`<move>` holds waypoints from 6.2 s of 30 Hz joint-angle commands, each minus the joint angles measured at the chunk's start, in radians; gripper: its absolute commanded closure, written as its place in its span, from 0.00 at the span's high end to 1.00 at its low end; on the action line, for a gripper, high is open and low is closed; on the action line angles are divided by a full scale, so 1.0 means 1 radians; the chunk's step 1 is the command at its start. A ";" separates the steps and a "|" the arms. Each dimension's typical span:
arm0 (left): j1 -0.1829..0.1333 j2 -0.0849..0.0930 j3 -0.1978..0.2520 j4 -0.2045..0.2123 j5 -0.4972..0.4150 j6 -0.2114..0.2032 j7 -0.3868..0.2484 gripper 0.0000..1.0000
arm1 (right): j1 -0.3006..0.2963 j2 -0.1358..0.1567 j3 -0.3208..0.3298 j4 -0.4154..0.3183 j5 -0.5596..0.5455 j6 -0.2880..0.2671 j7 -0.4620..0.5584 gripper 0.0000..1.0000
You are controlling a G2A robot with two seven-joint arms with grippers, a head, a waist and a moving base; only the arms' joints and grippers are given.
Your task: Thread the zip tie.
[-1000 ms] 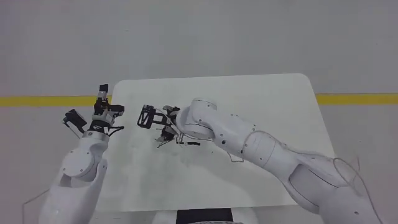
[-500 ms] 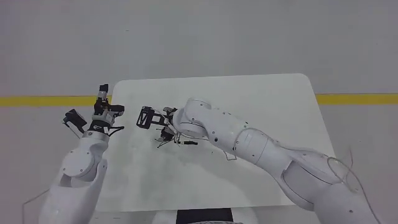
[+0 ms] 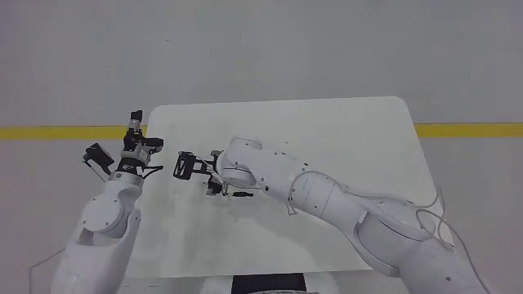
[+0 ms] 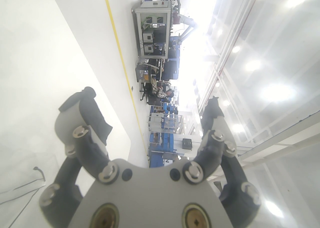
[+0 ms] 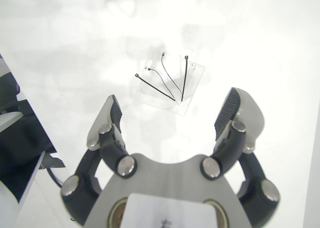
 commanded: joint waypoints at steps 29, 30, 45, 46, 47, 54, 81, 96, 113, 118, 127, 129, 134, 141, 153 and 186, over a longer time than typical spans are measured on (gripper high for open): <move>0.000 0.000 0.000 0.000 0.000 0.000 0.000 1.00 | -0.013 -0.027 -0.038 -0.009 -0.234 -0.053 0.029 0.73; 0.000 0.000 0.000 0.000 0.000 0.000 0.000 1.00 | -0.011 -0.031 -0.040 -0.004 -0.235 -0.053 0.027 0.47; 0.000 0.000 0.000 0.000 0.000 0.000 0.000 1.00 | 0.021 -0.082 -0.096 0.101 -0.181 -0.053 0.013 0.30; 0.000 0.000 0.000 0.000 0.000 0.000 0.000 1.00 | 0.020 -0.085 -0.096 0.108 -0.181 -0.053 0.012 0.29; 0.000 0.000 0.000 0.000 0.000 0.000 0.000 1.00 | 0.019 -0.088 -0.096 0.114 -0.181 -0.053 0.015 0.28; 0.000 0.000 0.000 0.000 0.000 0.000 0.000 1.00 | 0.004 -0.118 -0.096 0.156 -0.184 -0.053 0.034 0.27; 0.000 0.000 0.000 0.000 0.000 0.000 0.000 1.00 | -0.027 -0.219 -0.096 0.301 -0.193 -0.053 0.065 0.19; 0.000 0.000 0.000 0.000 0.000 0.000 0.000 1.00 | -0.032 -0.253 -0.096 0.357 -0.203 -0.053 0.057 0.07; 0.000 0.000 0.000 0.000 0.000 0.000 0.000 1.00 | 0.035 -0.217 -0.096 0.333 -0.114 -0.053 -0.003 0.00; 0.000 0.000 0.000 0.000 0.000 0.000 0.000 1.00 | 0.071 -0.160 -0.096 0.275 -0.028 -0.053 -0.036 0.00; 0.000 0.000 0.000 0.000 0.000 0.000 0.000 1.00 | 0.102 -0.035 -0.080 0.165 0.095 -0.053 -0.096 0.00; 0.000 0.000 0.000 0.000 0.000 0.000 0.000 1.00 | 0.097 -0.005 -0.062 0.134 0.111 -0.053 -0.118 0.00; 0.000 0.000 0.000 0.000 0.000 0.000 0.000 1.00 | 0.088 0.037 -0.023 0.102 0.131 -0.053 -0.154 0.00; 0.000 0.000 0.000 0.000 0.000 0.000 0.000 1.00 | 0.088 0.037 -0.023 0.102 0.131 -0.053 -0.154 0.00; 0.000 0.000 0.000 0.000 0.000 0.000 0.000 1.00 | 0.017 0.086 0.180 0.163 0.523 -0.053 -0.215 0.00; 0.000 0.000 0.000 0.000 0.000 0.000 0.000 1.00 | 0.052 0.082 0.328 0.259 0.965 0.318 -0.002 0.00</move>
